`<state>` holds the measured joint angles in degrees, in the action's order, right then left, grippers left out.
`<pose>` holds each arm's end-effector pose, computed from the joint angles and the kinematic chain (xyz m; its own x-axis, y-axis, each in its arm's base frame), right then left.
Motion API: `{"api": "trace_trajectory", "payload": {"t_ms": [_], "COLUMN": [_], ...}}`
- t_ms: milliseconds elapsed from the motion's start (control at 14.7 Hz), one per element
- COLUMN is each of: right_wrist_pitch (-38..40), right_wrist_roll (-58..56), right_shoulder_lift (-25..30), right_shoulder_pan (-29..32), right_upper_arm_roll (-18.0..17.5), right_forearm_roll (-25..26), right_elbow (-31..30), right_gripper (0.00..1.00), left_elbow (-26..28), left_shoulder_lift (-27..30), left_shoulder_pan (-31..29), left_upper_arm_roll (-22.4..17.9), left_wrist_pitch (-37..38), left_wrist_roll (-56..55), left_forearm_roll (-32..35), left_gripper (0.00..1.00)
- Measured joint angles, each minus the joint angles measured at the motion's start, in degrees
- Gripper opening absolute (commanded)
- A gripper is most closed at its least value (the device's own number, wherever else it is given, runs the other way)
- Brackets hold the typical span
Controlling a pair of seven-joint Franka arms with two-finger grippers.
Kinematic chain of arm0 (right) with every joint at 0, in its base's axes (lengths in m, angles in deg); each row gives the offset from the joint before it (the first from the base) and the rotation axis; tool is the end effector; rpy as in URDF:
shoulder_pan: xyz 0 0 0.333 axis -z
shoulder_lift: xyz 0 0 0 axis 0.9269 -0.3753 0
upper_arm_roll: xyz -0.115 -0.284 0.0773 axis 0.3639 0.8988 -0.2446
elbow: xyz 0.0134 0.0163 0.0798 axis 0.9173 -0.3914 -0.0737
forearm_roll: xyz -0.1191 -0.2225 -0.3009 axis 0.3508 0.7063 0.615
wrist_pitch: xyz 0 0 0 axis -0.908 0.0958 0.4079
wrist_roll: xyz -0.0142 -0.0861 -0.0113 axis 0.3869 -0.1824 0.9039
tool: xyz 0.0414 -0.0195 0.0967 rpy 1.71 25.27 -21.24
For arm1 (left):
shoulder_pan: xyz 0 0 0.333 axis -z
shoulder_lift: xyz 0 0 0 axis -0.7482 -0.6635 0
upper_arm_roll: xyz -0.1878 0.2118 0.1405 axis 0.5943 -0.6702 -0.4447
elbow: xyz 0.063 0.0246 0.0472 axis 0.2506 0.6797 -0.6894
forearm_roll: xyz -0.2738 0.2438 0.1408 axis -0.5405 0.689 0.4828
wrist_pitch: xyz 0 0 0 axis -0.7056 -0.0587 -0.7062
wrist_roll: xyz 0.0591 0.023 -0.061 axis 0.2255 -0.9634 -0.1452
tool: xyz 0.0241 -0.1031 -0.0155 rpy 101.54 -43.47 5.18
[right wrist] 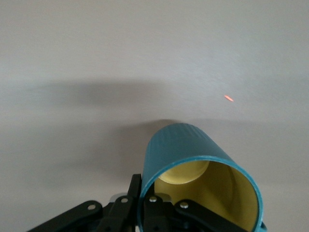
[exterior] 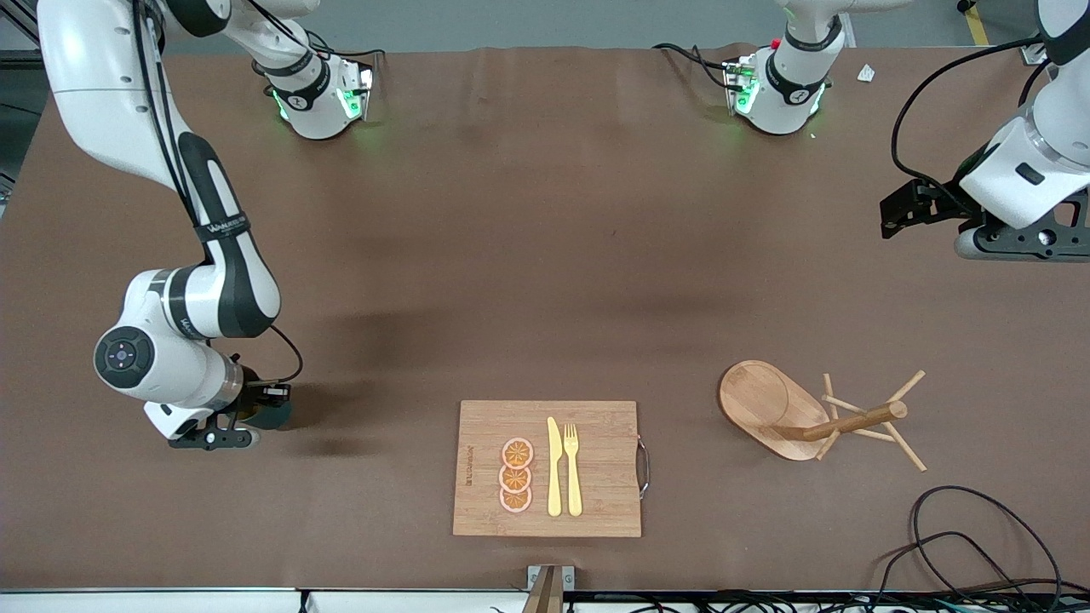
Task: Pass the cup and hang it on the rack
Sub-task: 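Carry the teal mug toward the table middle with the right gripper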
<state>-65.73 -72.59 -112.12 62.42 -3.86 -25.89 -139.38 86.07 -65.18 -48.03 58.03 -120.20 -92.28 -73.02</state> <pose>0.7011 0.0628 0.2866 0.9991 0.0267 -0.0330 0.0269 -0.9996 0.0057 0.5552 -0.0756 0.6079 0.9962 -0.0753 -0.0426 -0.0763 -0.9968 -0.0220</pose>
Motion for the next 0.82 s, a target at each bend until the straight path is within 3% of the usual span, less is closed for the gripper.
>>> {"api": "trace_trajectory", "payload": {"t_ms": [204,341,613,817], "right_wrist_pitch": [10.3,13.2,13.0,7.4], "right_wrist_roll": [8.9,15.9,23.2,26.5], "right_shoulder_lift": [0.4,0.4,0.3,-0.7], "right_shoulder_pan": [-6.1,-11.6,-21.4,-28.4], "right_upper_arm_roll": [-0.4,-0.6,-0.5,-0.6], "right_forearm_roll": [-0.3,-2.8,-11.1,-12.3], "right_elbow": [8.2,11.3,13.4,13.9], "right_gripper": [0.00,0.00,0.01,0.01], "left_elbow": [-0.5,-0.8,-0.9,-1.0], "left_shoulder_lift": [0.0,-0.1,-1.4,-2.2], "left_shoulder_pan": [0.2,0.2,0.3,0.4], "left_upper_arm_roll": [0.3,1.2,2.6,2.8], "left_wrist_pitch": [-0.2,-0.2,-0.3,-0.3], "left_wrist_roll": [0.0,0.0,-0.1,-0.1], "left_forearm_roll": [0.0,0.0,0.0,0.0], "left_gripper": [1.00,1.00,1.00,1.00]}}
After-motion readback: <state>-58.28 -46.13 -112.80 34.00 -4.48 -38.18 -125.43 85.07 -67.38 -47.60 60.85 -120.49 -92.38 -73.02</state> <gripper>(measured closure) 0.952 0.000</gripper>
